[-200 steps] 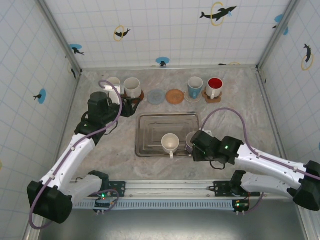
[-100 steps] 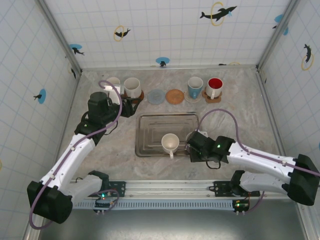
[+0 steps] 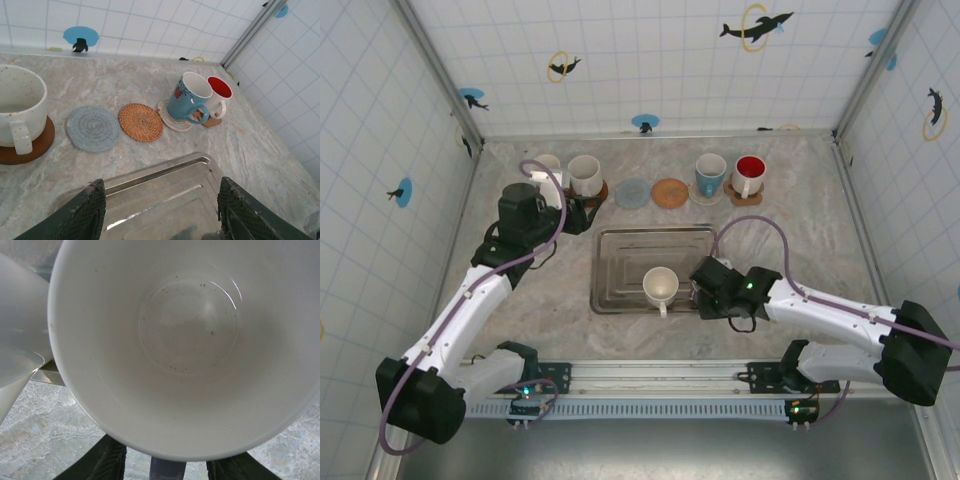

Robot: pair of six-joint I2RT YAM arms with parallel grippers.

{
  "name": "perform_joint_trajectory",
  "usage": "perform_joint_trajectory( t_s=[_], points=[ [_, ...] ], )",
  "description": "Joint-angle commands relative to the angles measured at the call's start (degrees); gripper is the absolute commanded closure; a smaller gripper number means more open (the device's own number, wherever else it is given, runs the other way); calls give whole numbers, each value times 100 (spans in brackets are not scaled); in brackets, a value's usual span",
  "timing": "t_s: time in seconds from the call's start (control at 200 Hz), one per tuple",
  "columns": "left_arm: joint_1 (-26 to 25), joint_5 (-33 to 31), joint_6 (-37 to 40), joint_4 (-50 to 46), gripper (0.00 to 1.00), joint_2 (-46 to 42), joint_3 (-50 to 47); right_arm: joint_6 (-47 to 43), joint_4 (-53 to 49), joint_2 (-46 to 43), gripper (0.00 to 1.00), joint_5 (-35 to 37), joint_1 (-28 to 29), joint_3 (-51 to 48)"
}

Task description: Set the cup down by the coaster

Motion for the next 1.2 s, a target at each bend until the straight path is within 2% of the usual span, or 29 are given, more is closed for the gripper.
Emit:
perform_joint_trajectory(
  t_s=[0.0, 0.581, 0.911, 1.051, 1.196],
  points=[
    [-35, -4, 117, -22, 40, 39, 5, -84, 165, 36, 59, -13, -80, -85],
    [-35, 19, 126, -21, 40, 57, 9, -50, 493, 186, 64, -119, -185, -349],
    [-38, 3, 130, -39, 40, 49, 11, -75, 429, 147, 85, -69, -213, -314],
    [-34, 4, 129, -40, 40, 57, 12, -160, 104, 66, 100, 128, -213, -135],
    [-35, 9, 130, -36, 40, 57, 12, -224, -93, -98, 100, 305, -213, 61]
  ],
)
